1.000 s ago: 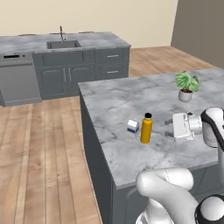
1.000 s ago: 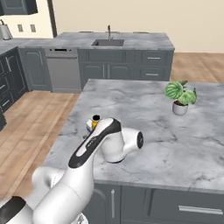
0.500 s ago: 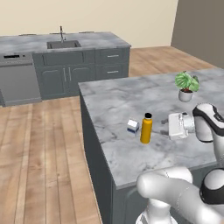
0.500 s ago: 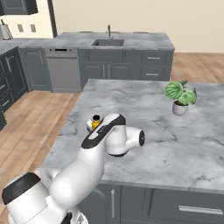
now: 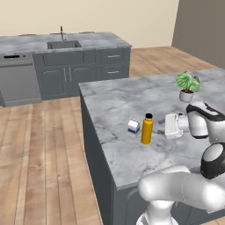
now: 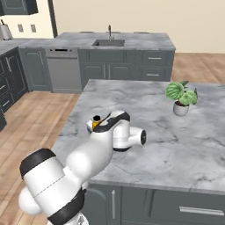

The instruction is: Pick the water bottle, milk, bottled water from the counter and place them in the open cabinet.

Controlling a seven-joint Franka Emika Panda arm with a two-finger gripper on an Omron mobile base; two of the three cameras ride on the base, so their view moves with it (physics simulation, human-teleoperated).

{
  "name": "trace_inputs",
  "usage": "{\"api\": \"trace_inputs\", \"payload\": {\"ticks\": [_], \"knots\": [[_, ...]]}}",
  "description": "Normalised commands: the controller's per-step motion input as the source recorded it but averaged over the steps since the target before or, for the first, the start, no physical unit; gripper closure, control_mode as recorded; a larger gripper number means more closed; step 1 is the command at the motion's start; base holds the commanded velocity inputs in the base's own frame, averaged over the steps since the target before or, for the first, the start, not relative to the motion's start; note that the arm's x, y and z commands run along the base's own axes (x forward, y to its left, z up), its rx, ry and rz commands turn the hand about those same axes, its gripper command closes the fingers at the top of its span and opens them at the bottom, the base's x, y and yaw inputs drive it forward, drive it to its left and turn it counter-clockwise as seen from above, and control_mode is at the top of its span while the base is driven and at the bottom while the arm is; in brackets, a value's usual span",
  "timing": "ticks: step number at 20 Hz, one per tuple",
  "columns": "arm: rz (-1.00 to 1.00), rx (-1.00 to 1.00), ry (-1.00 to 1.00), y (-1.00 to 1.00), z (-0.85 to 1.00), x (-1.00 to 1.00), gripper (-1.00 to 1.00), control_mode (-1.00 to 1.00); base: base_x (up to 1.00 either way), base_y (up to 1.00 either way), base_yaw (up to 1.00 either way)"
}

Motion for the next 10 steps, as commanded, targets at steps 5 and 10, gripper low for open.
{"api": "trace_inputs", "payload": {"ticks": [5, 10], "knots": [[0.0, 0.0, 0.01, -0.02, -0.2, 0.37, -1.0, -1.0, 0.0, 0.0, 0.0], [0.0, 0.0, 0.0, -0.03, -0.19, 0.32, -1.0, -1.0, 0.0, 0.0, 0.0]]}}
